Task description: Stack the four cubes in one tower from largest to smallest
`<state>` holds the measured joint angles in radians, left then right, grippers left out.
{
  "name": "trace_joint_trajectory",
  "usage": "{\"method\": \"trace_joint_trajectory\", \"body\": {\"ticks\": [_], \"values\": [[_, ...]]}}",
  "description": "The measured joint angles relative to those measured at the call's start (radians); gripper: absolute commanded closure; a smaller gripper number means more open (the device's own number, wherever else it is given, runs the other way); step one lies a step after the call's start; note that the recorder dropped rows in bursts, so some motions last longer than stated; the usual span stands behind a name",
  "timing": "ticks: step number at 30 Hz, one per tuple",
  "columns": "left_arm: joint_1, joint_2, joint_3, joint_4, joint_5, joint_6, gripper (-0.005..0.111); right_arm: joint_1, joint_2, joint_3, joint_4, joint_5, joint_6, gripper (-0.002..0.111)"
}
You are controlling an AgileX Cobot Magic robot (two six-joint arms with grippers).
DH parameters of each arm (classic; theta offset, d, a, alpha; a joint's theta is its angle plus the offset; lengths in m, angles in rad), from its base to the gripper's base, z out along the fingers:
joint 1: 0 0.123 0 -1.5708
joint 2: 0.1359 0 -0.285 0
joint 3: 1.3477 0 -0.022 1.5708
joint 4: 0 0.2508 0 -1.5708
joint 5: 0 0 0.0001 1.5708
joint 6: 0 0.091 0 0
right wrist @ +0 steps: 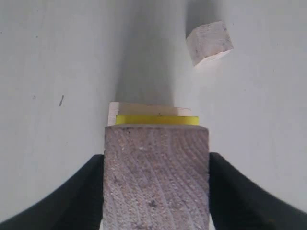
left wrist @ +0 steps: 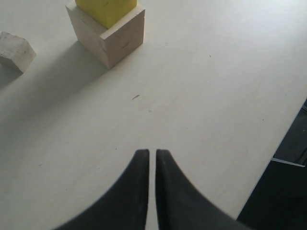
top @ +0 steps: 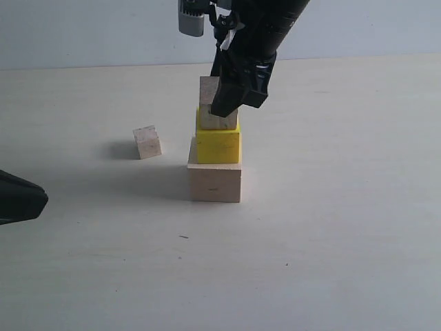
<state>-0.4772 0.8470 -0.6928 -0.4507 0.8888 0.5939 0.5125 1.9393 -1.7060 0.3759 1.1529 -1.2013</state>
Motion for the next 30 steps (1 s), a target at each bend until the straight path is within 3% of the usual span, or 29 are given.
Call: {"method": "trace_joint_trajectory", "body": {"ticks": [3,6,11,19,30], "values": [[0.000,0.000,0.000,0.000,0.000,0.000,0.099,0.000,0.000,0.000,0.000,0.000,0.000,0.091],[0.000,0.000,0.000,0.000,0.000,0.000,0.099,0.000,0.000,0.000,0.000,0.000,0.000,0.066],[0.000,0.000,0.000,0.000,0.002,0.000,0.099,0.000,0.000,0.000,0.000,0.000,0.000,0.050],[0.000,0.000,0.000,0.000,0.002,0.000,0.099,0.000,0.000,0.002,0.001,-0.030,0.000,0.040],[0.000,0.000,0.000,0.000,0.002,0.000,0.099,0.000,-0.017,0.003,0.003,-0.049,0.000,0.040]]}}
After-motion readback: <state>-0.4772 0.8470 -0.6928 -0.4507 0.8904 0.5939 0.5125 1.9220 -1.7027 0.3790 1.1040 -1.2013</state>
